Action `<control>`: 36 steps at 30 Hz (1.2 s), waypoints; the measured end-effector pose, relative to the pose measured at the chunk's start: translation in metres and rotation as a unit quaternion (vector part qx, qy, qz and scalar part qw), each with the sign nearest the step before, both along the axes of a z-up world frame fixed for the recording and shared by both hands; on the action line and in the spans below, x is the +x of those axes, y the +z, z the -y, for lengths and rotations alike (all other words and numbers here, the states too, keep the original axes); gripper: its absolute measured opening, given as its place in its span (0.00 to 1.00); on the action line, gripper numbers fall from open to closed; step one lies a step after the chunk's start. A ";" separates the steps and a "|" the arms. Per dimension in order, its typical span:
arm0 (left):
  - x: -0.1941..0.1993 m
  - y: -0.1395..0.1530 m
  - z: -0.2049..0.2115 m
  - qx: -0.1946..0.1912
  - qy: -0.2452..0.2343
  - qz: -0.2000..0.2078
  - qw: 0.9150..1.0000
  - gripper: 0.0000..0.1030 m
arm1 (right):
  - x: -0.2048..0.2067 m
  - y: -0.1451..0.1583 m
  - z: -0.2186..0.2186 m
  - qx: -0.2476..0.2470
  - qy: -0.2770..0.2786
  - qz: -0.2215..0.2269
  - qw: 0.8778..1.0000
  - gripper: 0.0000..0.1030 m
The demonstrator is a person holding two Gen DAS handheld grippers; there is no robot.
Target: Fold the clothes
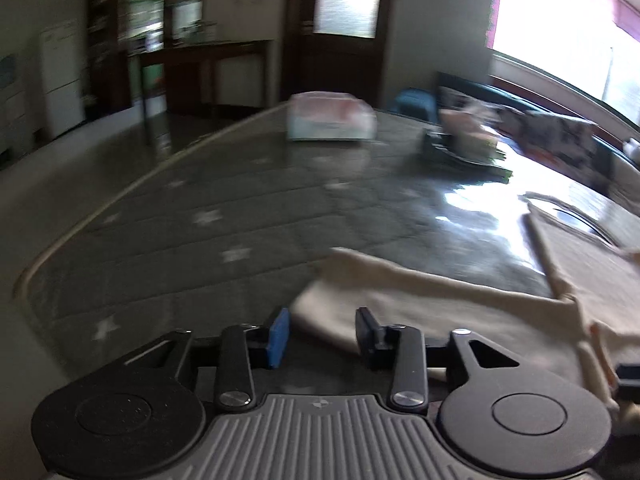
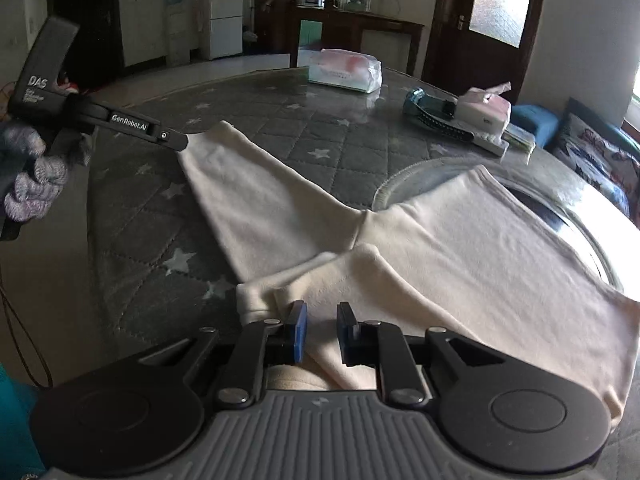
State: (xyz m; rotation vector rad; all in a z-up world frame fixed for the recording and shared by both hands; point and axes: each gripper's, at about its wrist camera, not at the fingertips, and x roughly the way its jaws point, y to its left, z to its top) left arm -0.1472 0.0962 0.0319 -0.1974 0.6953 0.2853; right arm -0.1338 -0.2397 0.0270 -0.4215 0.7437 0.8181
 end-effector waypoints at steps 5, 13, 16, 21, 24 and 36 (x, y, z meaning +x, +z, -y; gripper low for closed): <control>0.004 -0.006 -0.011 -0.016 0.020 -0.006 1.000 0.40 | 0.001 0.008 0.010 0.007 -0.015 0.002 1.000 0.15; 0.011 -0.005 -0.006 -0.027 0.005 0.005 1.000 0.08 | 0.003 0.022 0.037 0.020 -0.055 0.018 0.998 0.15; 0.011 0.012 0.001 -0.033 -0.012 0.027 0.999 0.07 | 0.003 0.027 0.048 0.027 -0.073 0.024 0.997 0.15; 0.019 0.060 0.039 -0.035 -0.096 0.081 0.992 0.04 | 0.003 0.034 0.077 0.043 -0.117 0.032 0.992 0.15; 0.023 0.087 0.081 -0.025 -0.172 0.113 0.978 0.04 | 0.005 0.034 0.097 0.056 -0.150 0.032 0.987 0.15; 0.036 0.094 0.240 -0.085 -0.417 0.119 0.897 0.05 | -0.003 0.024 0.167 0.090 -0.247 0.013 0.965 0.15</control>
